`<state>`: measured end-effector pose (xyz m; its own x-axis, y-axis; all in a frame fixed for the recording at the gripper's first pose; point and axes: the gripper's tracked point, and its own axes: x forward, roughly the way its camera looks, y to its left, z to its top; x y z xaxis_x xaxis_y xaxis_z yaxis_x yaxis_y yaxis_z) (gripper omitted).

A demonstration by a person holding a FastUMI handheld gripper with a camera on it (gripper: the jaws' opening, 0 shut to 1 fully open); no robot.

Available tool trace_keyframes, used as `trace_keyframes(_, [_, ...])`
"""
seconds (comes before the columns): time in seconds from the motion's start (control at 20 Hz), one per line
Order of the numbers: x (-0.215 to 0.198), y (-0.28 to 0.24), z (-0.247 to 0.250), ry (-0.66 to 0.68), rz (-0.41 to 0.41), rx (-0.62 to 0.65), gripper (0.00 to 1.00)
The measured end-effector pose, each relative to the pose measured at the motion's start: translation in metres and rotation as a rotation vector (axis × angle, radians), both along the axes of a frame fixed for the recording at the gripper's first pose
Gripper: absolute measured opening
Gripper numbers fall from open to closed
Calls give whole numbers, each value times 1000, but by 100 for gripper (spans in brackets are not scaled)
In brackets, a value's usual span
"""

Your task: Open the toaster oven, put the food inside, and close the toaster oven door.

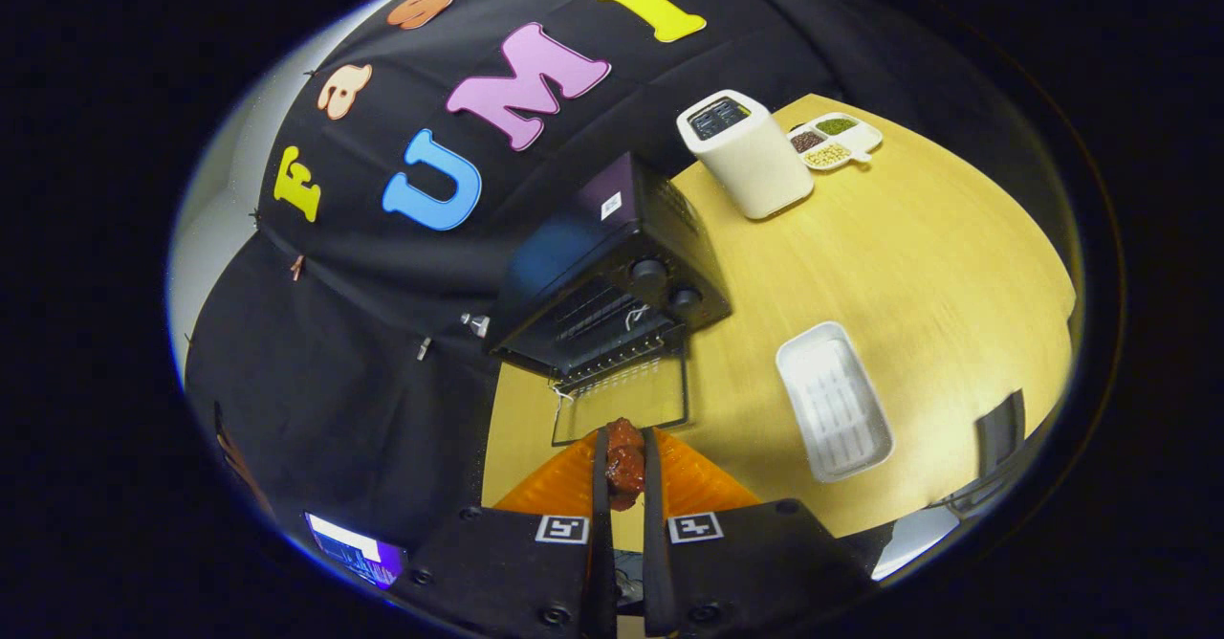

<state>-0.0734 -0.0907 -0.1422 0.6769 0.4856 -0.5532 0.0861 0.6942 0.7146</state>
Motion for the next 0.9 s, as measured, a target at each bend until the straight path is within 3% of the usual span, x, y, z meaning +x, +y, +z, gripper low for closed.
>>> trace_keyframes(0.5, [24, 111, 4, -78, -64, 125, 15])
trace_keyframes(0.9, [91, 146, -21, -172, -159, 173, 15])
